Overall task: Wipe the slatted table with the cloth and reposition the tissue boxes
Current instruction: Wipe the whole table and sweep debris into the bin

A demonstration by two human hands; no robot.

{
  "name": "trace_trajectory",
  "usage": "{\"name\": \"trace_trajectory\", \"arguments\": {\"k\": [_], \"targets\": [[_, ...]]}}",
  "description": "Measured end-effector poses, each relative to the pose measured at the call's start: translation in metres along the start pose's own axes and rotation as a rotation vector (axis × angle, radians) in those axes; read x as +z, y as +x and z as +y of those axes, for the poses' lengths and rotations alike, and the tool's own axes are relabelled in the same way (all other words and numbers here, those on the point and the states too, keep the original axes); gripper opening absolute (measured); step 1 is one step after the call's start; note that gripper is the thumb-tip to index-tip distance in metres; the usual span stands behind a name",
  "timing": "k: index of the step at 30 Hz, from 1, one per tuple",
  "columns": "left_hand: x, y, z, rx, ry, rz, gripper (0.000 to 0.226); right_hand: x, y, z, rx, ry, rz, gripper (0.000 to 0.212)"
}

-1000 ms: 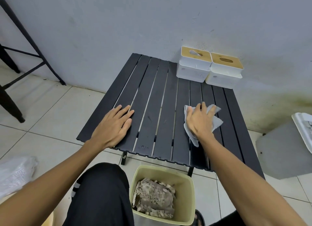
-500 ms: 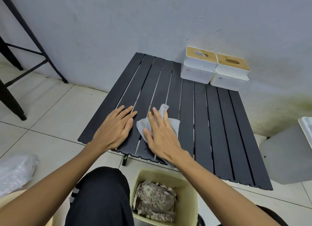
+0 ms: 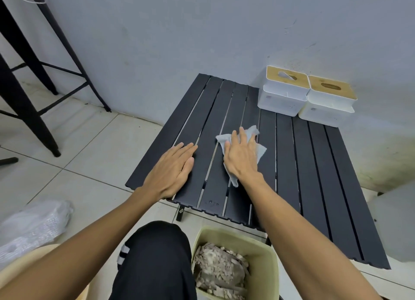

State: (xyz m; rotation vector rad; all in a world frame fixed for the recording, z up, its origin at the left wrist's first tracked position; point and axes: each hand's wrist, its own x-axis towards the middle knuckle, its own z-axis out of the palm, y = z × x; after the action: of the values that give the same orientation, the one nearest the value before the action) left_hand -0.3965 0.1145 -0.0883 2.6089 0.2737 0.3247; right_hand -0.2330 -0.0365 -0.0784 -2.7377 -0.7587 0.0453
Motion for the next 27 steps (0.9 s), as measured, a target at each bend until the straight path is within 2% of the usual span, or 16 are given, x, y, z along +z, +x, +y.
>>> {"name": "trace_trajectory", "arguments": {"k": [3, 7, 12, 14, 22, 24, 27], "targets": [[-0.001, 0.001, 0.0, -0.029, -0.087, 0.024, 0.051, 0.007, -0.017, -0.018, -0.164, 0.009, 0.005, 0.053], [-0.004, 0.001, 0.0, -0.041, -0.236, 0.038, 0.054, 0.004, -0.081, -0.035, -0.438, 0.032, -0.043, 0.053], [-0.013, 0.001, -0.002, -0.102, -0.472, 0.147, 0.052, -0.001, -0.125, -0.025, -0.595, -0.011, -0.156, 0.057], [-0.018, 0.001, -0.003, -0.131, -0.52, 0.189, 0.05, 0.001, -0.118, -0.023, -0.588, -0.005, -0.138, 0.057], [-0.042, -0.006, -0.033, -0.21, -0.437, 0.227, 0.049, 0.015, -0.044, -0.057, -0.221, 0.066, -0.007, 0.054], [-0.046, -0.008, -0.039, -0.244, -0.448, 0.23, 0.042, 0.019, -0.029, -0.074, -0.185, 0.058, -0.008, 0.054], [-0.046, -0.009, -0.048, -0.321, -0.541, 0.208, 0.045, 0.025, -0.018, -0.096, -0.196, 0.07, -0.015, 0.055]]}}
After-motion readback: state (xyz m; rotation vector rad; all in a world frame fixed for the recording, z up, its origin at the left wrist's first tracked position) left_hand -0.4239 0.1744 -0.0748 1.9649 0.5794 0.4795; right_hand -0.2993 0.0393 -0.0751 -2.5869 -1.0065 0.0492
